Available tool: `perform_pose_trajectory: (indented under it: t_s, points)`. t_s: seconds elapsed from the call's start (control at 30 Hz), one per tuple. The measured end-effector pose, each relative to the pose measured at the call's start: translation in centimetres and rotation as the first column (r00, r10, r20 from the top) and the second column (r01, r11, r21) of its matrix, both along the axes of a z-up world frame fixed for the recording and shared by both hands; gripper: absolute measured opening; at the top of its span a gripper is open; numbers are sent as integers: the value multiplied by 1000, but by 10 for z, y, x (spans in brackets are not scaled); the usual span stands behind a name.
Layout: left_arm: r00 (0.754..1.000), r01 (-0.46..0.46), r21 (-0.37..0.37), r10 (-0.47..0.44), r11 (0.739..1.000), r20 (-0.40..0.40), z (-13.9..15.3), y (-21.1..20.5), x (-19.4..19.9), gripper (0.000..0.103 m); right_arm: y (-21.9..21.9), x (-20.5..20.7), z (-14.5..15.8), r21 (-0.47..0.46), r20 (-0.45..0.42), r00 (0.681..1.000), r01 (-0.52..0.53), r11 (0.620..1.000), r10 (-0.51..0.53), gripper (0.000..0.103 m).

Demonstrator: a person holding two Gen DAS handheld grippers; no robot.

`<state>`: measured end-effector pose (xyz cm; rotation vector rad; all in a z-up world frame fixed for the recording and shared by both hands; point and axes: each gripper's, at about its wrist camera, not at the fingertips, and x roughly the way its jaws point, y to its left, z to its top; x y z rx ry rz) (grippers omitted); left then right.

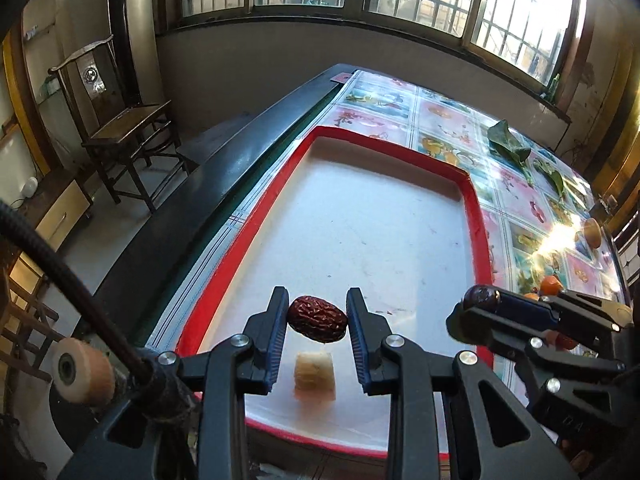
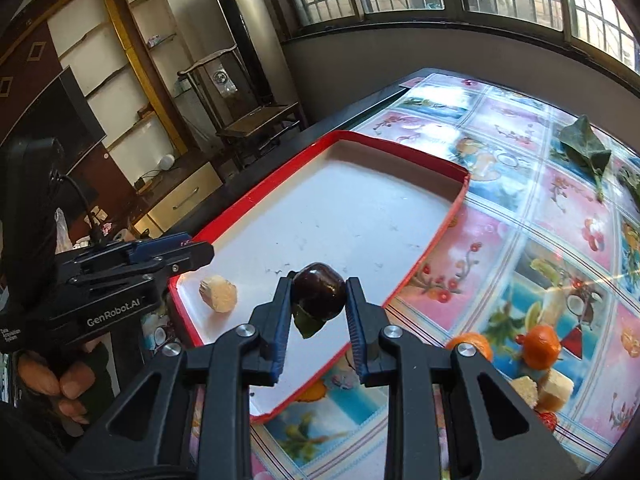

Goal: Organize fruits
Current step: 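Carry the date and plum into the tray and open both tools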

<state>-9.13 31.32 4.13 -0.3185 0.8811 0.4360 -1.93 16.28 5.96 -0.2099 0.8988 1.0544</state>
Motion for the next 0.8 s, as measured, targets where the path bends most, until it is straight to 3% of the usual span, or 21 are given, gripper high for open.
perform_pose_trajectory:
  t_s: [0.3,0.63,0.8]
  points:
    - [997,-23,-45,20,999,-80,-34,16,17,29,46,-7,-35,-89,-33,997,-72,993,69,29]
    - [997,-31,-50,27,998,-78,-31,18,13,29,52,-7,-54,-142,-42,996,-83,986,78,30]
    - [998,-43,-54,40,998,-43,-20,15,8,42,51,-4,-53,-138,-46,996,-76,988,70,31]
